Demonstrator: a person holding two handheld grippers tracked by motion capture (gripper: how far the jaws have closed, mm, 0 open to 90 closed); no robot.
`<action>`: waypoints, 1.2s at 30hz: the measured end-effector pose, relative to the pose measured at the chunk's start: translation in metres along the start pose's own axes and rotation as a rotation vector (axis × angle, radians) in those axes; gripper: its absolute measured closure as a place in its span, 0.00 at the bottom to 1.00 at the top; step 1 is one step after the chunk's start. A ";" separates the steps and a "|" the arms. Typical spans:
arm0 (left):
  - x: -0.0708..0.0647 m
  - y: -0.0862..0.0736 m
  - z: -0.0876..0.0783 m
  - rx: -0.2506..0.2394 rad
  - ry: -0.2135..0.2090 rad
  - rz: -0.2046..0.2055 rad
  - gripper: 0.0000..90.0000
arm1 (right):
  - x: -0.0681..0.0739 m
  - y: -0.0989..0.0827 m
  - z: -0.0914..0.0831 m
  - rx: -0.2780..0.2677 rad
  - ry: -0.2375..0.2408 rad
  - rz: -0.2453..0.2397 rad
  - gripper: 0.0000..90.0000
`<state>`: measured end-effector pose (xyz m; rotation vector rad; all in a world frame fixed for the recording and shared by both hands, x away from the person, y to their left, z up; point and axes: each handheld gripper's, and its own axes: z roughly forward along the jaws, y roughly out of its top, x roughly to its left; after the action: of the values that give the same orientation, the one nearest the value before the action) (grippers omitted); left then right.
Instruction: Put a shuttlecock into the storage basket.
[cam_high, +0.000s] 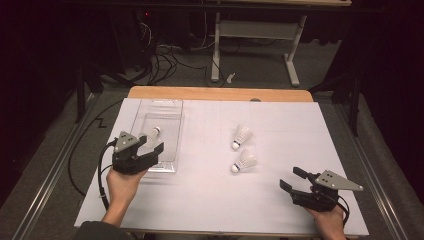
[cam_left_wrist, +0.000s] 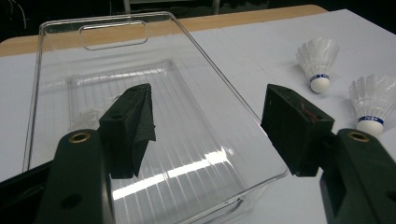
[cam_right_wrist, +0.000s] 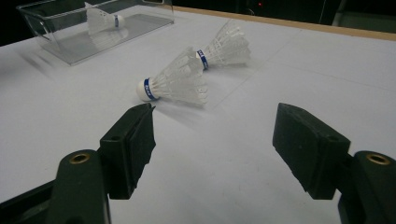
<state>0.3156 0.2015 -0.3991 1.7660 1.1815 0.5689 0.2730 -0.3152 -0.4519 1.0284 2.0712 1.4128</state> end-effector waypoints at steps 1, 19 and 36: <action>0.000 -0.001 0.000 0.001 0.000 0.000 0.39 | 0.000 0.000 0.000 0.000 -0.001 0.001 0.33; -0.005 -0.011 -0.010 -0.025 0.004 0.017 0.39 | -0.001 0.000 0.000 -0.005 0.003 0.001 0.33; -0.007 -0.024 -0.013 -0.027 -0.008 0.002 0.38 | 0.000 0.000 -0.001 -0.007 -0.001 0.004 0.33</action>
<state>0.2911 0.2034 -0.4132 1.7453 1.1609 0.5760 0.2728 -0.3158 -0.4514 1.0315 2.0634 1.4202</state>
